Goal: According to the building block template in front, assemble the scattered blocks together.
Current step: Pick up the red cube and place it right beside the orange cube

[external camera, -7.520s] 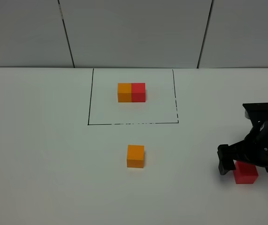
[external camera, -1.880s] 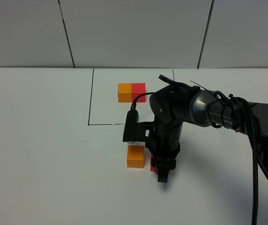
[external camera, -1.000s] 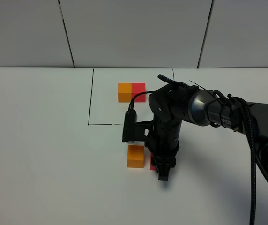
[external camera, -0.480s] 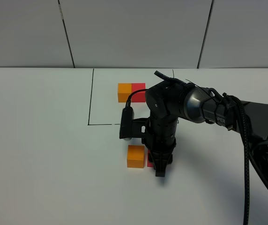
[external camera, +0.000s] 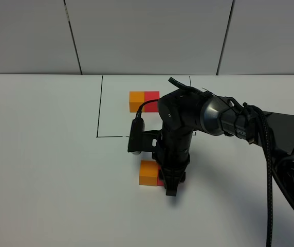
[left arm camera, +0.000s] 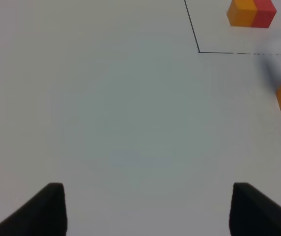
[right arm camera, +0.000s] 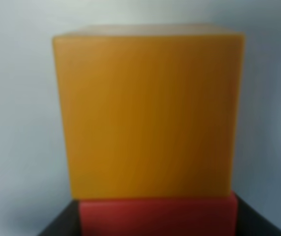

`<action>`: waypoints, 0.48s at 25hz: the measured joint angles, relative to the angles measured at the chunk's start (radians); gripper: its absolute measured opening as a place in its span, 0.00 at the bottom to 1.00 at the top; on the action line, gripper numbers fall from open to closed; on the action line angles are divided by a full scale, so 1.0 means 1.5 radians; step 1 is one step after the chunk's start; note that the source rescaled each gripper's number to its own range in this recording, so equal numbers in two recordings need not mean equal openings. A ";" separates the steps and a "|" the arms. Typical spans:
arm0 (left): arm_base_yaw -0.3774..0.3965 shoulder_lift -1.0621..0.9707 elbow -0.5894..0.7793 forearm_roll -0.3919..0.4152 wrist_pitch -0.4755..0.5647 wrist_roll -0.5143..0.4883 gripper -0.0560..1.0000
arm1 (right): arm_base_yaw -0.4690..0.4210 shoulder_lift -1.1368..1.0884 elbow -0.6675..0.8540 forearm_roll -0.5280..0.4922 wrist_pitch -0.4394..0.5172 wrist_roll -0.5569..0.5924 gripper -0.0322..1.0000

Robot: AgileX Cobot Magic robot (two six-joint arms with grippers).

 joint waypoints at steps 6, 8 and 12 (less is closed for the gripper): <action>0.000 0.000 0.000 0.000 0.000 0.000 0.55 | 0.000 0.000 0.000 0.011 0.008 0.008 0.04; 0.000 0.000 0.000 0.000 0.000 0.000 0.55 | 0.000 0.000 0.000 0.012 0.008 0.010 0.04; 0.000 0.000 0.000 0.000 0.000 0.000 0.55 | 0.000 0.000 0.000 0.012 0.008 0.002 0.04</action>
